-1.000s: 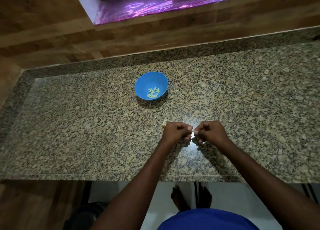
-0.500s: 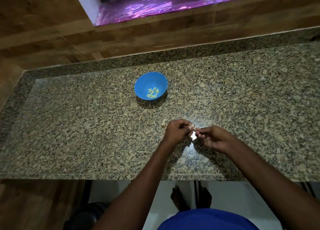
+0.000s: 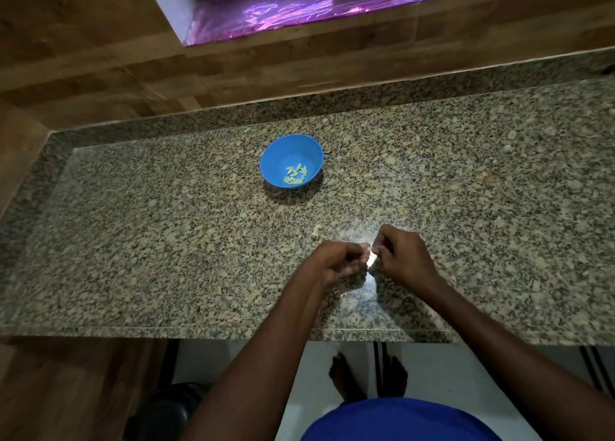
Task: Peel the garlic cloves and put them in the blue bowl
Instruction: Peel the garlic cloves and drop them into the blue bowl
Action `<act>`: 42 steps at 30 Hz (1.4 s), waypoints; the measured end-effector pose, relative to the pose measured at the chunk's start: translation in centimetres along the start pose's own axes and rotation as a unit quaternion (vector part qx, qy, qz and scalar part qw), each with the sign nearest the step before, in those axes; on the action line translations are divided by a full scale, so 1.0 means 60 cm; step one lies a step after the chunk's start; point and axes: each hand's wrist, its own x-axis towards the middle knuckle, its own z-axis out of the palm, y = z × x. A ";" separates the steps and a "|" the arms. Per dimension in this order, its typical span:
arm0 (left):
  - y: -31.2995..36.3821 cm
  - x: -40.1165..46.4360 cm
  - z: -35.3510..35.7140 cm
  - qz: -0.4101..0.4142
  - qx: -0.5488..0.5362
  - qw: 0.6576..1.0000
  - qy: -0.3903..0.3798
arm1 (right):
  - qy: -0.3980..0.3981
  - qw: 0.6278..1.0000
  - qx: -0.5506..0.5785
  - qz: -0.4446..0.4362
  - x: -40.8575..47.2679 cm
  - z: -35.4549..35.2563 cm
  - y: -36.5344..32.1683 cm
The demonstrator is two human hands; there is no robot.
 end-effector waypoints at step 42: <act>-0.023 0.001 -0.008 0.203 0.059 0.977 0.010 | -0.011 0.908 0.339 0.245 0.014 0.012 -0.012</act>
